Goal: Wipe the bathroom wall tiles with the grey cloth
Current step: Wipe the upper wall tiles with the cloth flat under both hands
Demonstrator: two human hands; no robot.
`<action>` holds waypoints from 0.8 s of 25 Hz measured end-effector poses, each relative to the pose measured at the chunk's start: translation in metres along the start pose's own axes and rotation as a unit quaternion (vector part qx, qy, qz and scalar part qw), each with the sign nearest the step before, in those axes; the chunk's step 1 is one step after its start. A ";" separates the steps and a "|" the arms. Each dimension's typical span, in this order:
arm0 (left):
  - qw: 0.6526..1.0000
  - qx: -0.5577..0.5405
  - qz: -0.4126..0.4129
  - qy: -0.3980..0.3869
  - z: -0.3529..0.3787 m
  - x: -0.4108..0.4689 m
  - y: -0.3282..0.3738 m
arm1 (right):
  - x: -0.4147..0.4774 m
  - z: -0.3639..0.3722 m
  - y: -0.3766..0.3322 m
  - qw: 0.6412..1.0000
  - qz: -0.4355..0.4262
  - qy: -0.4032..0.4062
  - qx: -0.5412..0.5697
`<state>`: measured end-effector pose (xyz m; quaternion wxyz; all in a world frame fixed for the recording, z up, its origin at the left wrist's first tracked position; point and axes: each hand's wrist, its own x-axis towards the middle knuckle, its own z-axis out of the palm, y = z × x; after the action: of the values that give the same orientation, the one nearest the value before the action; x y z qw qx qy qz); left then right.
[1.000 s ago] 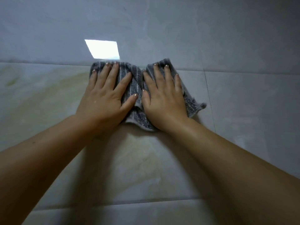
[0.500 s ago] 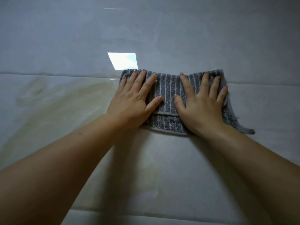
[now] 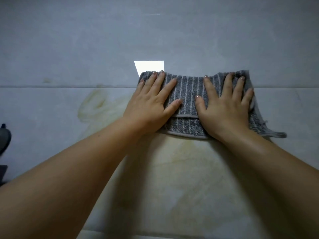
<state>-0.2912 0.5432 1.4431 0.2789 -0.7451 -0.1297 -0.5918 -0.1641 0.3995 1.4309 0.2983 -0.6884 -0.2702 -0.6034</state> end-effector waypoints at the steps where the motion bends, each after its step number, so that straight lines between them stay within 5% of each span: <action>1: 1.000 -0.001 -0.003 0.001 -0.002 -0.004 -0.013 | -0.001 0.002 -0.013 1.000 -0.005 0.000 0.003; 7: 1.000 -0.009 -0.024 0.004 -0.002 -0.049 -0.020 | -0.037 0.009 -0.035 0.998 -0.062 0.008 0.000; 14: 1.000 -0.010 0.023 -0.008 -0.009 -0.016 -0.043 | -0.018 0.001 -0.055 0.998 0.062 -0.022 -0.019; 20: 0.999 -0.018 -0.030 -0.005 -0.018 -0.046 -0.110 | -0.026 0.012 -0.122 1.000 -0.025 -0.006 0.013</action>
<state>-0.3759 0.6280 1.4306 0.2472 -0.7486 -0.1425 -0.5984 -0.2490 0.4906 1.4145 0.2907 -0.6810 -0.2973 -0.6028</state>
